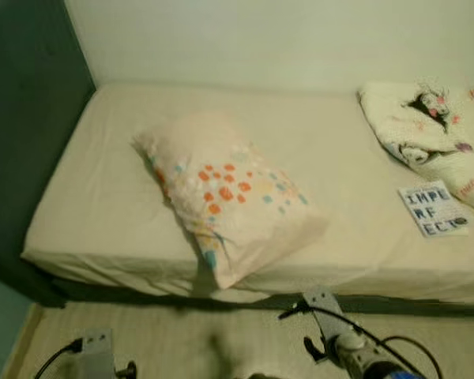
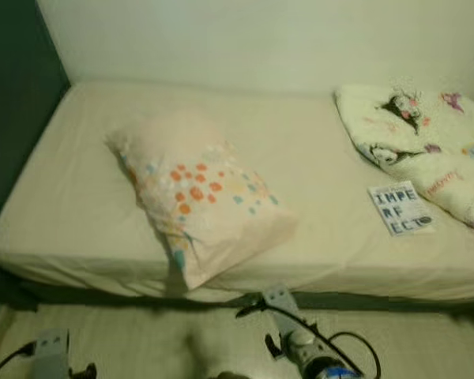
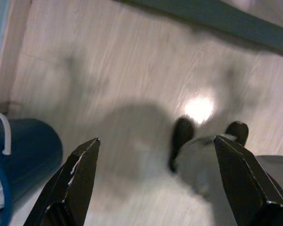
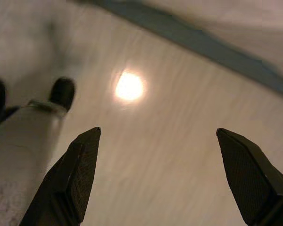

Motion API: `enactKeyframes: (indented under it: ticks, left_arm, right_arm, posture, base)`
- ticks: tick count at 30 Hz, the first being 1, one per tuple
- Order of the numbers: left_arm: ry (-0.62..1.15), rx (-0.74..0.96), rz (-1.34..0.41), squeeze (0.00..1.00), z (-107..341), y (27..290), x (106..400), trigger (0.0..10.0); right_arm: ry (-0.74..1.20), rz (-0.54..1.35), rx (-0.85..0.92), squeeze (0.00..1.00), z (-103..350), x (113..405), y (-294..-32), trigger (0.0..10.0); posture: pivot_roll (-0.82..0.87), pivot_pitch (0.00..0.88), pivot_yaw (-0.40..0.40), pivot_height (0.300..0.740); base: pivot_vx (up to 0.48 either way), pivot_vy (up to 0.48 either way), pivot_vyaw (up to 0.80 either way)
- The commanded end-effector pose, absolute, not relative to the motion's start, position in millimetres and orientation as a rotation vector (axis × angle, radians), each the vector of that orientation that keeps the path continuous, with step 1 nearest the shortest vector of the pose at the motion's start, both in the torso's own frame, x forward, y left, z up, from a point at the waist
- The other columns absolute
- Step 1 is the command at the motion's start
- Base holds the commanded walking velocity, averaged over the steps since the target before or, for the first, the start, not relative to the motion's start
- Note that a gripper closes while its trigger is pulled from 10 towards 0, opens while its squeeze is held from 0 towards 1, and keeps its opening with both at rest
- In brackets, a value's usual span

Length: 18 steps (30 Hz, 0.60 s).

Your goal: Clean up the room

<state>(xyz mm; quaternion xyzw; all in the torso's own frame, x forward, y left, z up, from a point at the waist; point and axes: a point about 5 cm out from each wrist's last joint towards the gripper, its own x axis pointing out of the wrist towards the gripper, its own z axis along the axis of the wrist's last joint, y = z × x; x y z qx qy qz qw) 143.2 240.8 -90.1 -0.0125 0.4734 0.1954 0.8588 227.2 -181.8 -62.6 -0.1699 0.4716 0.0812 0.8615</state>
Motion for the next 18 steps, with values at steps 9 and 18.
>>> enactKeyframes:
  ticks: [9,18]
  left_arm:
    - [1.014,-0.036,0.426,0.00,-93.0,239.0,136.6,10.0]
    - [1.000,-0.047,0.436,0.00,-92.3,239.1,138.1,10.0]
  right_arm:
    - [1.034,0.173,-0.359,0.00,-68.9,216.5,-183.9,10.0]
    - [1.034,0.173,-0.355,0.00,-68.8,216.7,-183.5,10.0]
  posture:
    - [-0.01,0.000,-0.003,0.740]
    - [-0.02,0.000,0.000,0.740]
  base:
    - [0.000,-0.053,0.00]
    - [0.000,0.000,0.00]
